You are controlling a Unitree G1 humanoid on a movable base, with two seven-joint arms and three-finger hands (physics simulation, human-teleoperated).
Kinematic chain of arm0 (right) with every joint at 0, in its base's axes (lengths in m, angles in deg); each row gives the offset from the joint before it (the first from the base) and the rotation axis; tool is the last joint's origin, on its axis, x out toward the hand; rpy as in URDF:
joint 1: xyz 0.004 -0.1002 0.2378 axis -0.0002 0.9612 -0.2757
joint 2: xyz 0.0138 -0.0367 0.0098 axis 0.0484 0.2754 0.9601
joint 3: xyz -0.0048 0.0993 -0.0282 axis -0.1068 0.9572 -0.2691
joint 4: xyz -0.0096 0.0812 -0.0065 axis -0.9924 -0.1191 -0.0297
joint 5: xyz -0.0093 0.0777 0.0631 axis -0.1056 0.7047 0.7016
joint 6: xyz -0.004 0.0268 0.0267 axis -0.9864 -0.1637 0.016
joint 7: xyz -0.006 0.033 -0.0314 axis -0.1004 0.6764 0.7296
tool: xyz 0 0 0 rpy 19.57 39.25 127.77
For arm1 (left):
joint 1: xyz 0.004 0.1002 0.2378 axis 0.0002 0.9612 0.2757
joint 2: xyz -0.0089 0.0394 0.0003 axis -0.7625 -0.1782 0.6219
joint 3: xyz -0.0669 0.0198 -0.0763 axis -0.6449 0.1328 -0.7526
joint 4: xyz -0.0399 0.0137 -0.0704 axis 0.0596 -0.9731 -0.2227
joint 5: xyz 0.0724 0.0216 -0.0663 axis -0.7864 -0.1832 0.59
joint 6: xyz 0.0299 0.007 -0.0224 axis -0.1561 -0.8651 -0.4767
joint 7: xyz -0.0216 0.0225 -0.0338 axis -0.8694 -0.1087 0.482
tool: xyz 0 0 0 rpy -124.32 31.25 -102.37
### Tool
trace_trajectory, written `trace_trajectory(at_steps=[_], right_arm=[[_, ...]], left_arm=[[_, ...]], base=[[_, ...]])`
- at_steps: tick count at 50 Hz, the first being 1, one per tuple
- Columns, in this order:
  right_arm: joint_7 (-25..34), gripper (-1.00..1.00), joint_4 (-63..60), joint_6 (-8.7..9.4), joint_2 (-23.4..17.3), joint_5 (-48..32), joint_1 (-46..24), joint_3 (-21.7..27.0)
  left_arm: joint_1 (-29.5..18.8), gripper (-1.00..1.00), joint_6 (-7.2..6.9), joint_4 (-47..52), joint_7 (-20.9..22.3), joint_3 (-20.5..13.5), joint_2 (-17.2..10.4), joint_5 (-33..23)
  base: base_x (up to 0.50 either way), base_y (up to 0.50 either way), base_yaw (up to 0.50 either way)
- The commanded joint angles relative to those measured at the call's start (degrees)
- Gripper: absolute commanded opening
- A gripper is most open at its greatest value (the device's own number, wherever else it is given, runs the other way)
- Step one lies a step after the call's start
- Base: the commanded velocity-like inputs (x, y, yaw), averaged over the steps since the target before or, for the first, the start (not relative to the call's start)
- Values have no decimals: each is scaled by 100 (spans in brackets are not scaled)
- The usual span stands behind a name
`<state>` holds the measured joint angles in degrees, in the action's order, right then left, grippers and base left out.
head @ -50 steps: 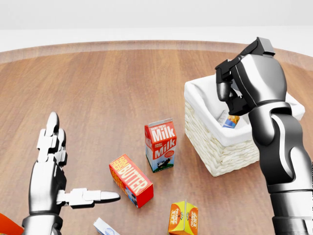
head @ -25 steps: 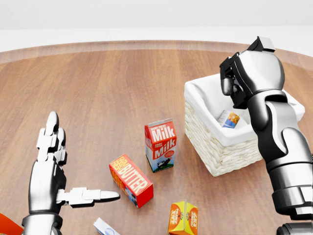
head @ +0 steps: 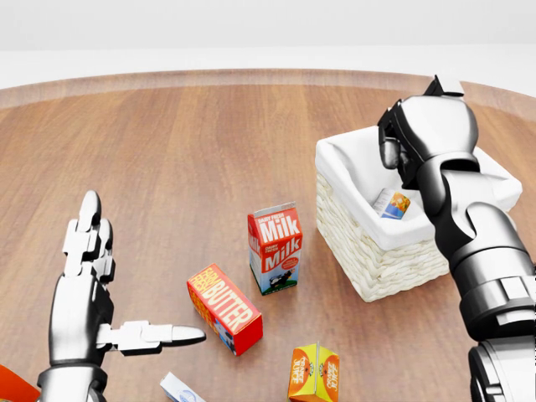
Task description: Pick up the alphabet soup and the tomato sauce, and put them in the basket.
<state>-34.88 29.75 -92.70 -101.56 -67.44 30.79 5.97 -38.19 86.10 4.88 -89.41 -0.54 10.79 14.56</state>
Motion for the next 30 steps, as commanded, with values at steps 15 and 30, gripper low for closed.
trace_trajectory(at_steps=[15,30], right_arm=[[-294,-100,1145,0,-18,-475,-583,-233],[-128,-100,1444,51,112,-582,-850,-285]], left_arm=[[84,100,0,74,38,-38,13,126],[37,100,0,96,51,-54,3,148]], base=[[0,0,0],[0,0,0]])
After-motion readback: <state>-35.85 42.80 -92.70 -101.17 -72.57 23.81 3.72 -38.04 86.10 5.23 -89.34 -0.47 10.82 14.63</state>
